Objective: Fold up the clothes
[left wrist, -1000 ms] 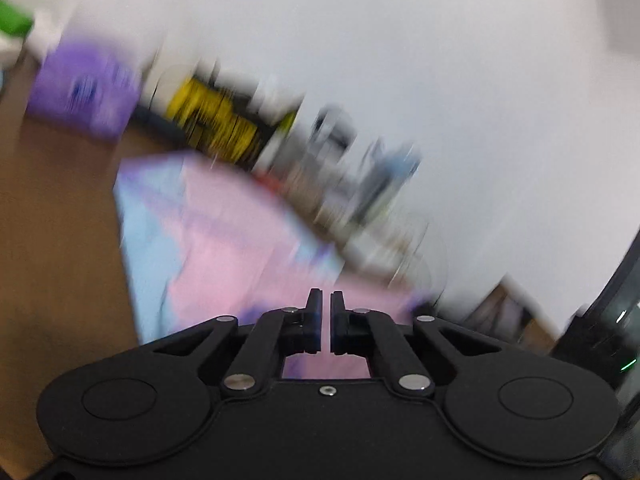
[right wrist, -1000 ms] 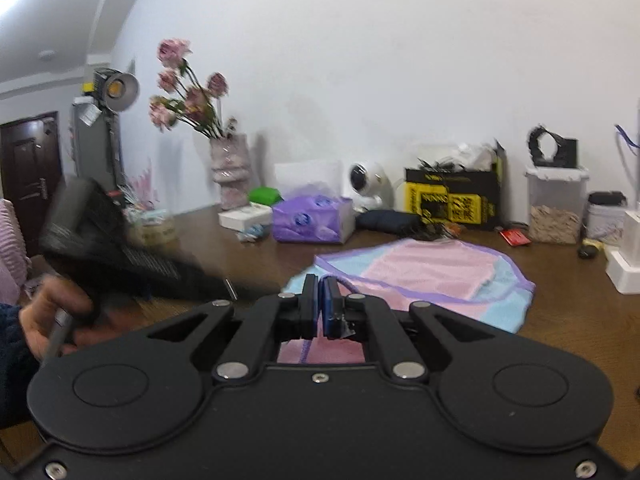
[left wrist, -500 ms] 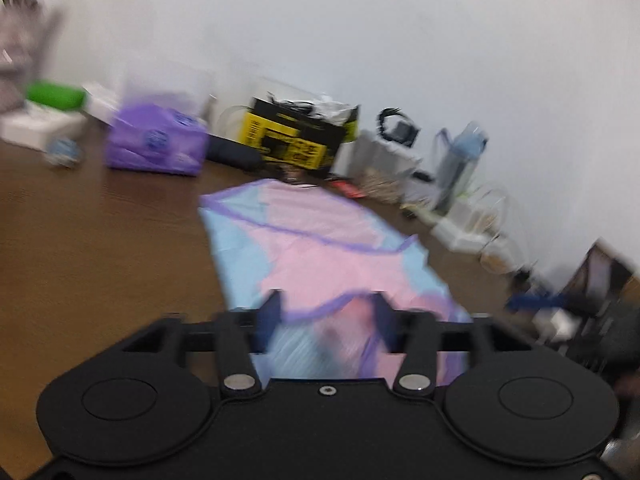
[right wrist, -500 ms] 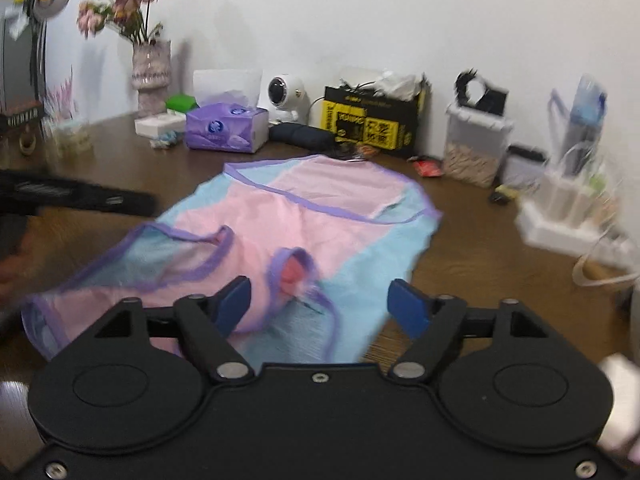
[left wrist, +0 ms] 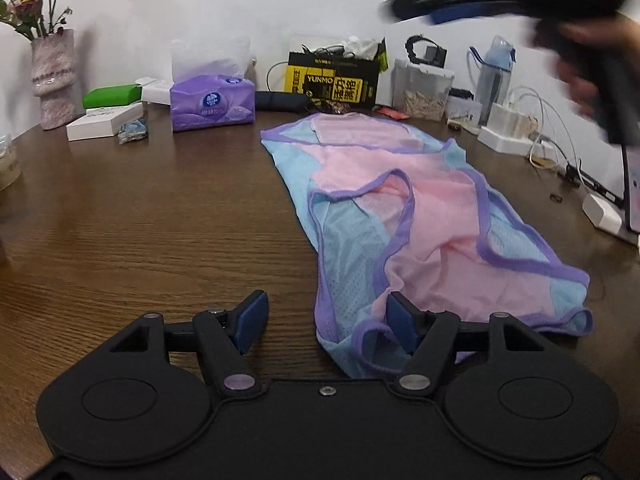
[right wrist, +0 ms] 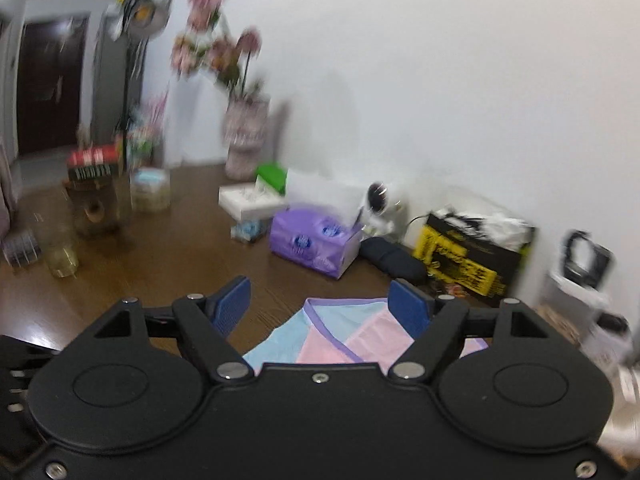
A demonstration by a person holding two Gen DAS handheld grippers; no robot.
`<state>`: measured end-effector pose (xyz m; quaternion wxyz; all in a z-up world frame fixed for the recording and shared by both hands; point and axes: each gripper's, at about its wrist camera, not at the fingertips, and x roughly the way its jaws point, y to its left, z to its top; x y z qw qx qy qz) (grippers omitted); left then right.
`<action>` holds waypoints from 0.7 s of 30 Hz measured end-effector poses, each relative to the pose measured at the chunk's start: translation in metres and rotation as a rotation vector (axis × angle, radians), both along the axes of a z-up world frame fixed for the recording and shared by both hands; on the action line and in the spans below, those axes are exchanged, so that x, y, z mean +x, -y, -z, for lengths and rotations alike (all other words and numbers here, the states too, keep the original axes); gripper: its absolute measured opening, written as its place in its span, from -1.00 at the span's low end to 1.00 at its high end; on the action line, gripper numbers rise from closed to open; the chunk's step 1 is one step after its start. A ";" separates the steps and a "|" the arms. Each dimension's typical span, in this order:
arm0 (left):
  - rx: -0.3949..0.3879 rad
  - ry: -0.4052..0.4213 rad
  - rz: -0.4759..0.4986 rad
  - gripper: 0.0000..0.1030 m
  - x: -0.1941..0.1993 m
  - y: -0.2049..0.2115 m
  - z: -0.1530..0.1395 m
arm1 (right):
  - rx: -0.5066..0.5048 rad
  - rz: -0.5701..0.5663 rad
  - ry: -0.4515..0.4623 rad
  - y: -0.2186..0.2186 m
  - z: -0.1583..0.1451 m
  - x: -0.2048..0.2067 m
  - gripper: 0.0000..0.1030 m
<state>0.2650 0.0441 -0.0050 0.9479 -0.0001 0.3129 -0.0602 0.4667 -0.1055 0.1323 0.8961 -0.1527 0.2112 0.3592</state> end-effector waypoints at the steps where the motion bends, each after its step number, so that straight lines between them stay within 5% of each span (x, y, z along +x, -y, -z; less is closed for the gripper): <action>1: 0.006 0.000 0.007 0.12 -0.001 -0.001 0.000 | -0.052 0.001 -0.015 -0.017 0.008 0.016 0.57; 7: -0.026 -0.015 0.069 -0.59 -0.002 0.000 -0.001 | -0.167 -0.074 -0.109 -0.091 0.062 0.079 0.54; 10: -0.062 -0.033 0.090 -0.69 -0.002 -0.005 -0.002 | -0.181 -0.108 -0.147 -0.112 0.081 0.101 0.52; 17: -0.102 -0.040 0.117 -0.72 -0.009 -0.005 0.001 | -0.163 -0.017 -0.232 -0.126 0.122 0.132 -0.40; 19: -0.105 -0.038 0.120 -0.81 -0.012 -0.004 0.001 | -0.140 -0.012 -0.247 -0.124 0.126 0.132 -0.89; 21: -0.117 -0.039 0.131 -0.85 -0.016 -0.005 0.001 | -0.116 -0.014 -0.257 -0.121 0.125 0.128 -0.88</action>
